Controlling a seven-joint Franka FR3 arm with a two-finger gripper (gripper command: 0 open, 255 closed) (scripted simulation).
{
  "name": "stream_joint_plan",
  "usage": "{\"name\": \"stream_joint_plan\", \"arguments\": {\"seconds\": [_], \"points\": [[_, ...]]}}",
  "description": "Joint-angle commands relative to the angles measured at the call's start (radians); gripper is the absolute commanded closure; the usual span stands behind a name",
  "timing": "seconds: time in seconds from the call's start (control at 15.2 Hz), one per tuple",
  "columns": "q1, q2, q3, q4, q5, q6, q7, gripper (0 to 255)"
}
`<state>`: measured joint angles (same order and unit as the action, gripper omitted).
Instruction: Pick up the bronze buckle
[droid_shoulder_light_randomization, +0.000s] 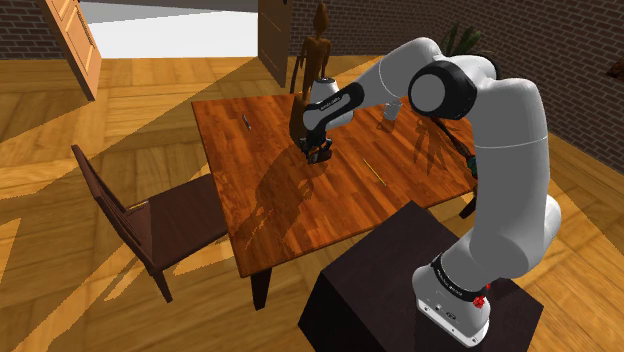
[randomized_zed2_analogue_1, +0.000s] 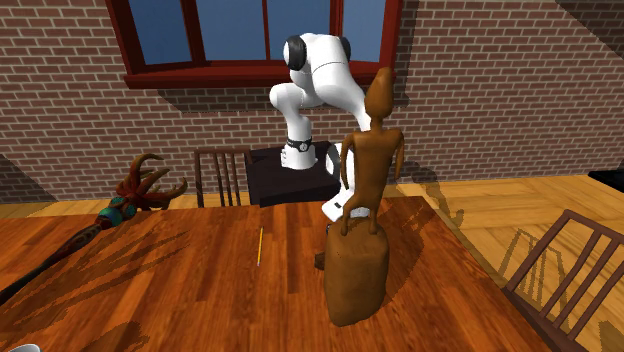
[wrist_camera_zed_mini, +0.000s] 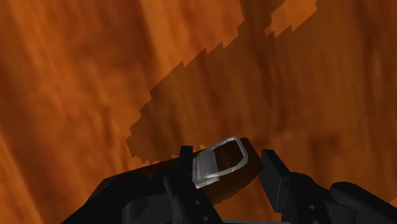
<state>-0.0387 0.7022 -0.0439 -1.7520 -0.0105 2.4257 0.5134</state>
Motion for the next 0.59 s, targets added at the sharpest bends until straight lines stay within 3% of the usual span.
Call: {"name": "stream_joint_plan", "arguments": {"seconds": [0.0, 0.53], "points": [[-0.001, 0.001, -0.001, -0.001, 0.000, 0.000, -0.001, 255], [0.002, -0.041, -0.001, -0.011, -0.001, -0.033, 0.001, 255]]}}
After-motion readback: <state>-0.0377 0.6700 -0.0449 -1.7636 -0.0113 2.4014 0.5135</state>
